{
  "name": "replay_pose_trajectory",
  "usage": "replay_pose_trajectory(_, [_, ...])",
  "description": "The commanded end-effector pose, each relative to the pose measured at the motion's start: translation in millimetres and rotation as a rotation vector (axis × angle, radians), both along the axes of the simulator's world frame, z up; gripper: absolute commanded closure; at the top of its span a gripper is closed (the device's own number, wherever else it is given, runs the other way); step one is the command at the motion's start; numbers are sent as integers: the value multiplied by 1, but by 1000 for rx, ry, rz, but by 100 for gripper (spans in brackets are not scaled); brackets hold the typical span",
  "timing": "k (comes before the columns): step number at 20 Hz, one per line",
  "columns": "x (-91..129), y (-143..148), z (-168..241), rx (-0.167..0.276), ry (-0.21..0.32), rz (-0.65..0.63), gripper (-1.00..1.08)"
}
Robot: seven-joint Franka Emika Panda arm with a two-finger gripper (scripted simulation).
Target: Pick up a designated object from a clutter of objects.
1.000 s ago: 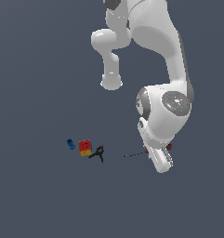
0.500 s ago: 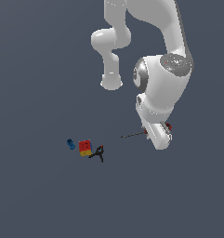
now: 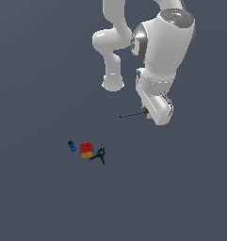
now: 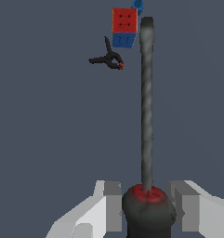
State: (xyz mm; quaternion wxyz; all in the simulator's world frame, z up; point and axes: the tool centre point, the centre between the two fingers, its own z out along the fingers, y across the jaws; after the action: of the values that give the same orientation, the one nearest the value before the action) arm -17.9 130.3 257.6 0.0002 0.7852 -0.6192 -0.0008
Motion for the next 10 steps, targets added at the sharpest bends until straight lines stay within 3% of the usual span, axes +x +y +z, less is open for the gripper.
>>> replay_pose_trajectory(1, [-14, -3, 19, 0, -1, 0, 108])
replay_pose_trajectory(10, [-51, -12, 72, -1, -1, 0, 108])
